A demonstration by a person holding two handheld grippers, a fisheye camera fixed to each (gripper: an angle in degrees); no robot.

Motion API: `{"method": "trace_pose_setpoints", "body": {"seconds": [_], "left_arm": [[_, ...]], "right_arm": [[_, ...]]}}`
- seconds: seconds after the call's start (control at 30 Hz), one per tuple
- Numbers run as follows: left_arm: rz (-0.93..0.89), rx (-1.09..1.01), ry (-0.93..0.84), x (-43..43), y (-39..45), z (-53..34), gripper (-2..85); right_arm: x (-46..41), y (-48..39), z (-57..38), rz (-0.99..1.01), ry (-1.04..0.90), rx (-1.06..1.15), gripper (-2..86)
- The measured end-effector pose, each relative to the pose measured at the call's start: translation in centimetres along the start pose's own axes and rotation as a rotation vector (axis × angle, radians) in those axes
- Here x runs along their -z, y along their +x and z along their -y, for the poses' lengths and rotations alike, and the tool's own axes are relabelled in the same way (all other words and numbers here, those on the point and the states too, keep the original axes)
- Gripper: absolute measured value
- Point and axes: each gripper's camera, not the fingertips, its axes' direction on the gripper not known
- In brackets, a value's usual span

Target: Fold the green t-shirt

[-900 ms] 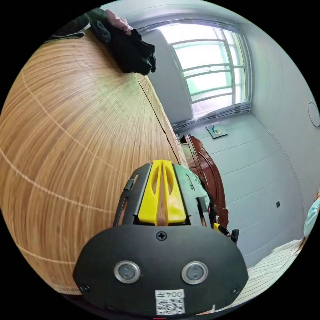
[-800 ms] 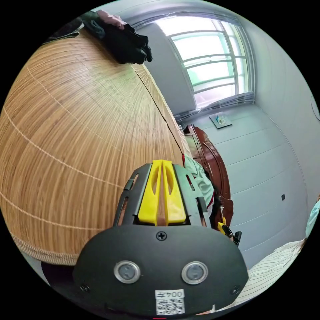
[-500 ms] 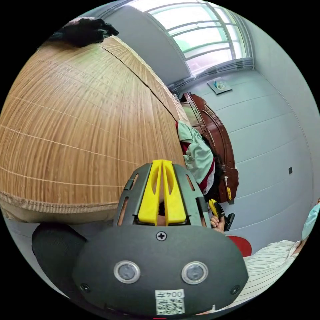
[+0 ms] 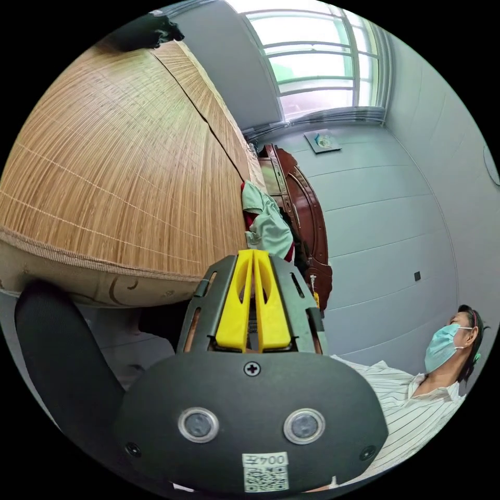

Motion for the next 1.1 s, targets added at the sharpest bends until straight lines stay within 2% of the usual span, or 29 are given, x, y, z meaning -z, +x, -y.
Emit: {"method": "trace_pose_setpoints", "body": {"seconds": [0.1, 0.13, 0.27, 0.33, 0.53, 0.73, 0.8, 0.9, 1.03, 1.1], "left_arm": [[-0.12, 0.021, 0.087, 2.1, 0.2, -0.9, 0.3], [-0.133, 0.015, 0.109, 2.5, 0.4, -1.1, 0.3], [-0.092, -0.04, 0.148, 4.1, 2.2, -1.9, 0.6], [-0.08, -0.072, 0.137, 4.4, 3.1, -2.0, 0.6], [-0.093, -0.11, 0.063, 4.9, 5.6, -2.1, 0.5], [-0.011, -0.144, 0.047, 6.4, 8.0, -3.3, 0.4], [0.049, -0.128, 0.037, 7.2, 8.6, -3.7, 0.4], [0.164, -0.141, 0.015, 8.1, 9.8, -4.3, 0.4], [0.272, -0.175, -0.009, 8.8, 11.3, -5.0, 0.3], [0.315, -0.189, -0.03, 9.1, 12.2, -5.4, 0.2]], "right_arm": [[-1.2, -1.5, 1.8, -0.039, -0.027, -0.014, 13.1], [-1.0, -2.2, 2.1, -0.072, -0.023, -0.027, 9.9], [0.8, -6.0, 1.9, -0.236, -0.006, -0.027, 1.6], [1.8, -7.2, 1.4, -0.227, 0.01, -0.037, 0.3], [6.8, -15.6, -1.4, -0.001, 0.062, 0.076, -0.7], [10.2, -27.5, -6.0, 0.305, -0.021, 0.151, -0.7], [10.7, -31.5, -8.7, 0.336, -0.056, 0.194, -0.7], [11.0, -37.0, -14.0, 0.436, -0.138, 0.266, -0.7], [9.8, -42.8, -22.7, 0.618, -0.388, 0.34, -0.7], [9.8, -44.4, -25.7, 0.661, -0.447, 0.384, -0.7]]}}
